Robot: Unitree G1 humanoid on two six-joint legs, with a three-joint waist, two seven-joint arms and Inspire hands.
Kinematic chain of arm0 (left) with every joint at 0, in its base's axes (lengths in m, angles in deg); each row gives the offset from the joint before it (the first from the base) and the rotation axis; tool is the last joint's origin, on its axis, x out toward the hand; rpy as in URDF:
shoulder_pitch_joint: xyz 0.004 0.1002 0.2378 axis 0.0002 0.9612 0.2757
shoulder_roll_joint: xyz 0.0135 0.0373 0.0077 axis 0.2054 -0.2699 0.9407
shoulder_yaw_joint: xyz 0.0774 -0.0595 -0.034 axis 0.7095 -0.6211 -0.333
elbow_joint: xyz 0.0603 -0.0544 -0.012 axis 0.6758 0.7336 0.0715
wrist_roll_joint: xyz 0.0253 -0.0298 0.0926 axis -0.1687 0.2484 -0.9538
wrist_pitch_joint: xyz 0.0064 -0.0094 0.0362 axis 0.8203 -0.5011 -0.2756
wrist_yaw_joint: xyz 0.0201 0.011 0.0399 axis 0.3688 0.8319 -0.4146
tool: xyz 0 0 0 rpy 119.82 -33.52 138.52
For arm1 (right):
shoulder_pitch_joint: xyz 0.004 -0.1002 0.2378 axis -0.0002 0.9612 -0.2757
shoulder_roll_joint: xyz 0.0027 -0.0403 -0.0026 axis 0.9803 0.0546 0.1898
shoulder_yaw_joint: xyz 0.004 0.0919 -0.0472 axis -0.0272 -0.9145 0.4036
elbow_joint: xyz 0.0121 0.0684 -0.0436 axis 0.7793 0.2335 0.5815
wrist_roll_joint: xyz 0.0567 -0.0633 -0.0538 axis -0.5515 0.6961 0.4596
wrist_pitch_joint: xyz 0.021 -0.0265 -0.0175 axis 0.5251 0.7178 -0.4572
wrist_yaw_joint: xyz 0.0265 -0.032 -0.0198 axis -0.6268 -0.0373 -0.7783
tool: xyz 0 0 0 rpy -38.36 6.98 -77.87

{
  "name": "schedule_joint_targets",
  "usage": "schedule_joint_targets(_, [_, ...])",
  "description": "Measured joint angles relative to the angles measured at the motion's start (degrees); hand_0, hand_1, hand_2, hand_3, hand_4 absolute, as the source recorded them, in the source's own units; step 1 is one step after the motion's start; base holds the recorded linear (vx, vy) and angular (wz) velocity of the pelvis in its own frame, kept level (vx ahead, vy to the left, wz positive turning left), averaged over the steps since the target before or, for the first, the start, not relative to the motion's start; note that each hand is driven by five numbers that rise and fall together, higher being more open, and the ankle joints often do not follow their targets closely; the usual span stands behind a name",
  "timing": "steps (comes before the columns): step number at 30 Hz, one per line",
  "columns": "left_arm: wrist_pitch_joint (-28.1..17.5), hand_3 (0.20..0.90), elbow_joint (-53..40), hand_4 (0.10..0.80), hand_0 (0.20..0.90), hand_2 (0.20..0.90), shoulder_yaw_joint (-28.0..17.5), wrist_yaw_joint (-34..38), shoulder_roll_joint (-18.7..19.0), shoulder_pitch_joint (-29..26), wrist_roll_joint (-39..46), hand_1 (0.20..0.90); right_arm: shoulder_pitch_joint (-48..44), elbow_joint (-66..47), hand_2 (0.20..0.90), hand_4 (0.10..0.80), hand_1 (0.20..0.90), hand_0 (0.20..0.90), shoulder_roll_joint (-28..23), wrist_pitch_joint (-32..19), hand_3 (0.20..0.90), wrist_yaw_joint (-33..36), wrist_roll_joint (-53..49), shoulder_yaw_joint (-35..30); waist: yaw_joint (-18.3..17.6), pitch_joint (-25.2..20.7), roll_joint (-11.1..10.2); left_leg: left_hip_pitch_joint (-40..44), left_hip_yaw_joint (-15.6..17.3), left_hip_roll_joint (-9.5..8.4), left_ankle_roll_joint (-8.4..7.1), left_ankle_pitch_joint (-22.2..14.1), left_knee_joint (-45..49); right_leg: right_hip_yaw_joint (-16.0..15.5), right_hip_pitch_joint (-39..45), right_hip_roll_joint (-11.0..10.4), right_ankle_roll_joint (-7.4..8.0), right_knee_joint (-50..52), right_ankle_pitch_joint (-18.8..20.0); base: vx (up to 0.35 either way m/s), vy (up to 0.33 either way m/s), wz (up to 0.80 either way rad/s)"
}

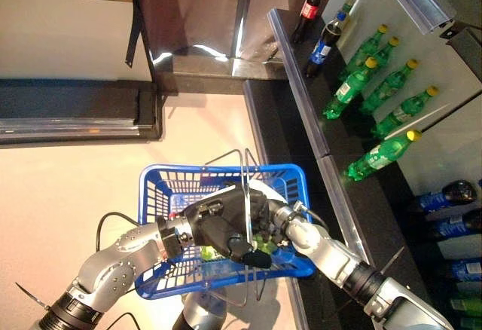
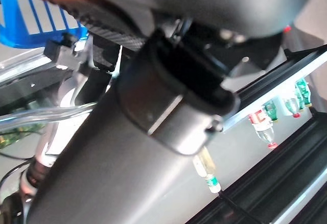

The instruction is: Pick up the drink and place into the basket.

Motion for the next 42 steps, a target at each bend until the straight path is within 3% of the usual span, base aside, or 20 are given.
schedule_joint_targets(5, [-2.2,0.2,0.0,0.1,0.3,0.3,-3.86,0.8,-1.13,1.68,0.0,0.3,3.44,-2.45,0.9,0.8,0.9,0.9,-1.0,-0.22,0.9,1.07,-1.06,-2.3,-0.27,0.0,0.0,0.22,0.6,0.28,-0.03,-0.16,-0.03,0.49,-0.13,-0.02,-0.05,0.06,0.03,-0.013,-0.01,-0.06])
schedule_joint_targets(12, [-4.3,0.2,0.65,0.1,0.3,0.3,-9.09,4.6,-5.61,8.31,0.0,0.3,7.19,-7.29,0.9,0.8,0.9,0.9,-1.85,-1.3,0.9,2.27,-2.29,-7.52,-1.51,0.03,0.04,0.89,1.93,1.06,-0.15,-0.38,-0.15,1.75,-0.2,0.06,-0.29,0.17,0.2,-0.016,-0.004,-0.1])
schedule_joint_targets(19, [-4.66,0.2,5.82,0.1,0.3,0.3,-14.18,11.48,-10.37,13.01,0.23,0.3,10.52,-10.77,0.9,0.8,0.9,0.9,-1.58,-5.01,0.9,5.15,-4.5,-12.61,-3.59,0.16,0.22,1.46,4.99,2.26,0.05,-0.5,-0.41,5.11,-2.28,-0.32,-0.41,1.4,0.51,-0.034,0.011,-0.23])
schedule_joint_targets(29, [-4.65,0.2,13.11,0.1,0.3,0.3,-16.69,17.83,-14.87,17.23,6.45,0.3,15.3,-10.89,0.9,0.8,0.9,0.9,-0.49,-10.18,0.9,9.59,-8.53,-19.33,-7.12,0.63,0.88,4.13,9.53,3.72,0.45,-1.21,-0.86,7.01,-3.09,-0.86,-0.46,1.92,1.41,-0.023,0.027,-0.26])
schedule_joint_targets(36, [-4.7,0.2,16.09,0.1,0.3,0.3,-20.75,17.9,-18.81,19.03,10.16,0.3,19.61,-10.9,0.9,0.8,0.9,0.9,0.55,-13.47,0.9,9.65,-12.62,-23.01,-10.65,1.06,1.51,6.24,13.72,4.26,0.81,-2.32,-0.9,8.05,-3.56,-1.75,-0.11,1.97,2.53,-0.002,0.043,-0.32])
schedule_joint_targets(42, [-4.7,0.2,17.58,0.1,0.3,0.3,-21.17,17.9,-20.76,19.24,10.88,0.3,21.87,-10.83,0.9,0.8,0.9,0.9,0.75,-13.67,0.9,9.8,-13.23,-23.97,-12.73,1.31,1.88,7.07,15.89,4.34,1.13,-2.34,-0.9,7.96,-4.25,-2.3,0.02,2.05,3.24,0.001,0.054,-0.2])
